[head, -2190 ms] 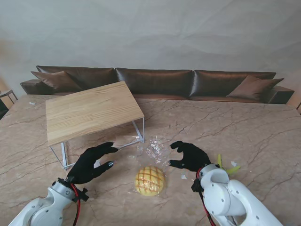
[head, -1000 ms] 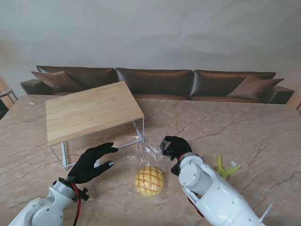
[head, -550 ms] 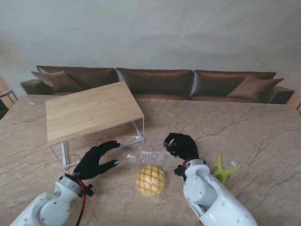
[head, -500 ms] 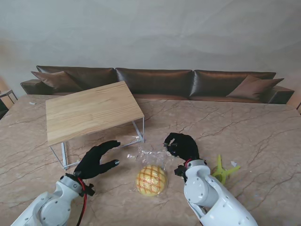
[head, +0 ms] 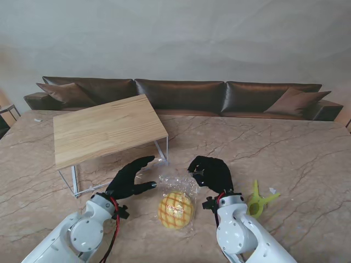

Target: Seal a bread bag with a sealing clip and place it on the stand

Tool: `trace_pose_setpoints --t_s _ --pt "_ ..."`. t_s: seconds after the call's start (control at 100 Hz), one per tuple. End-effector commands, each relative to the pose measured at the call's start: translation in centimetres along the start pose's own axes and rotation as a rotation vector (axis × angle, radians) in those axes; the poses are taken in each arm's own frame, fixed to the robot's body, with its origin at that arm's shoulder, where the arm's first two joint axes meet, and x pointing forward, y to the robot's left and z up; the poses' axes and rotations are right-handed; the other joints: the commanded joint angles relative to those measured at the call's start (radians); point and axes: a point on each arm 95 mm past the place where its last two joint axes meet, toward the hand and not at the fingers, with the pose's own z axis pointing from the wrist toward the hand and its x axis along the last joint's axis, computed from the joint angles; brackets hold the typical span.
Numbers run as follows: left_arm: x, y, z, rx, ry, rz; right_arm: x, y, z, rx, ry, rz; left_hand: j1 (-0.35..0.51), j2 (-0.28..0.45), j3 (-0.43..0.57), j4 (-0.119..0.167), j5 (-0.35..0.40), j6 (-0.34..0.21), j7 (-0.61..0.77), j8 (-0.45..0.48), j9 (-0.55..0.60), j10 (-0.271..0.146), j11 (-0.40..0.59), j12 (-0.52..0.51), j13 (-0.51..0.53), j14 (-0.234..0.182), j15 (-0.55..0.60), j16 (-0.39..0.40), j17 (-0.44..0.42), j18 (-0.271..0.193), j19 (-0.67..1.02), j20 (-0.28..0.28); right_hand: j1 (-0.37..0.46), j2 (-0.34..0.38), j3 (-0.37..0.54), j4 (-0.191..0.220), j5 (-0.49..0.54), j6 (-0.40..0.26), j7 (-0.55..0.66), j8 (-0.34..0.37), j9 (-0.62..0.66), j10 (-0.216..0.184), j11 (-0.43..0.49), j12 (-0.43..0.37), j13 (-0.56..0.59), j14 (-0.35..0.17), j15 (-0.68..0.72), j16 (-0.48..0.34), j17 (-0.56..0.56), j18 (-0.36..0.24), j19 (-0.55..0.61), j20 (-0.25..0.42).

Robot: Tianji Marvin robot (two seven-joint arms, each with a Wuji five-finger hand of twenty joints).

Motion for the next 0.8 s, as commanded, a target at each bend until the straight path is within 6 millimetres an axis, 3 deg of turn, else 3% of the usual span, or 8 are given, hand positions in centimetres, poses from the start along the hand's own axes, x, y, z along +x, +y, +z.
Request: trace_pose_setpoints --t_s 0.0,0.21,0.37,0.5,0.53,0.56,0.63,0.79 --pt "0.3 0.3 0.6 -0.02 0.002 -0.016 1.0 -0.1 -0.1 -0.005 0.029 0.016 -0.047 -0.059 0.051 -0.038 -0.038 0.023 -0.039 -0.01 -0.035 0.004 0.02 0.011 -0.005 -0.001 0.014 0.018 -0.005 -0.005 0.021 0.015 0.028 -0.02 0.037 0.005 0.024 -0.05 -0.004 0.012 0.044 -0.03 -0.024 0.012 0.045 -0.01 0.011 0.014 0.009 -0.053 0.033 0.012" --pt "0.4 0.8 1.4 -0.035 0.001 -0.038 1.8 -0.2 0.1 -0.008 0.065 0.027 -0.02 -0.12 0.116 -0.049 -0.028 -0.036 0.171 0.104 0.071 -0.039 0.069 0.04 0.094 -0.005 0.064 0.083 0.029 0.037 0.129 0.067 0.027 -0.022 0.038 0.004 0.027 -0.05 -0.005 0.015 0.046 -0.03 -0.03 0.017 0.046 -0.011 0.007 0.016 0.009 -0.053 0.031 0.016" --pt "0.3 1.2 1.8 -0.034 -0.002 -0.107 2.2 -0.5 0.2 -0.003 0.088 0.04 0.064 -0.064 0.11 -0.027 0.016 -0.181 0.508 0.291 0.239 -0.14 0.154 0.114 0.254 0.009 0.163 0.198 0.099 0.071 0.265 0.161 0.024 -0.023 0.039 0.003 0.024 -0.053 -0.008 0.016 0.049 -0.032 -0.034 0.02 0.047 -0.013 0.006 0.018 0.009 -0.054 0.029 0.019" --pt "0.3 1.7 1.9 -0.01 0.029 -0.171 2.3 -0.5 0.3 -0.001 0.097 0.04 0.162 -0.01 0.135 -0.003 0.122 -0.314 0.662 0.391 0.423 -0.162 0.193 0.134 0.415 0.033 0.264 0.26 0.192 0.134 0.418 0.238 0.024 -0.022 0.039 0.002 0.025 -0.053 -0.008 0.016 0.05 -0.032 -0.037 0.02 0.047 -0.014 0.005 0.02 0.009 -0.055 0.028 0.021" --pt "0.3 1.7 1.9 0.0 0.034 -0.18 2.3 -0.5 0.3 0.0 0.098 0.038 0.217 -0.013 0.102 -0.05 0.148 -0.349 0.681 0.377 0.47 -0.165 0.201 0.133 0.455 0.035 0.293 0.273 0.22 0.146 0.456 0.252 0.024 -0.023 0.039 0.002 0.026 -0.053 -0.007 0.016 0.05 -0.032 -0.037 0.02 0.047 -0.014 0.005 0.02 0.009 -0.055 0.028 0.021" --pt "0.3 1.8 2.0 0.007 0.038 -0.19 2.2 -0.5 0.3 0.002 0.099 0.037 0.272 -0.021 0.079 -0.071 0.165 -0.378 0.705 0.353 0.506 -0.168 0.209 0.132 0.481 0.037 0.312 0.281 0.238 0.154 0.482 0.258 0.024 -0.024 0.039 0.002 0.027 -0.053 -0.007 0.016 0.05 -0.033 -0.038 0.021 0.047 -0.014 0.004 0.02 0.009 -0.055 0.028 0.022" --pt "0.3 1.8 2.0 0.012 0.046 -0.201 2.3 -0.4 0.4 0.006 0.102 0.034 0.362 -0.011 0.027 -0.058 0.195 -0.433 0.77 0.272 0.58 -0.17 0.215 0.155 0.535 0.041 0.358 0.297 0.275 0.165 0.539 0.264 0.024 -0.023 0.039 0.002 0.028 -0.053 -0.007 0.016 0.051 -0.034 -0.038 0.021 0.047 -0.014 0.004 0.02 0.008 -0.056 0.027 0.023" --pt "0.5 1.9 2.0 0.055 0.068 -0.216 2.2 -0.4 0.4 0.026 0.124 0.038 0.55 0.072 -0.027 -0.075 0.32 -0.517 0.835 0.234 0.767 -0.188 0.127 0.297 0.605 0.055 0.425 0.311 0.319 0.189 0.612 0.248 0.023 -0.014 0.044 0.004 0.014 -0.039 -0.007 0.017 0.049 -0.028 -0.039 0.025 0.046 -0.015 0.006 0.023 0.008 -0.064 0.022 0.025"
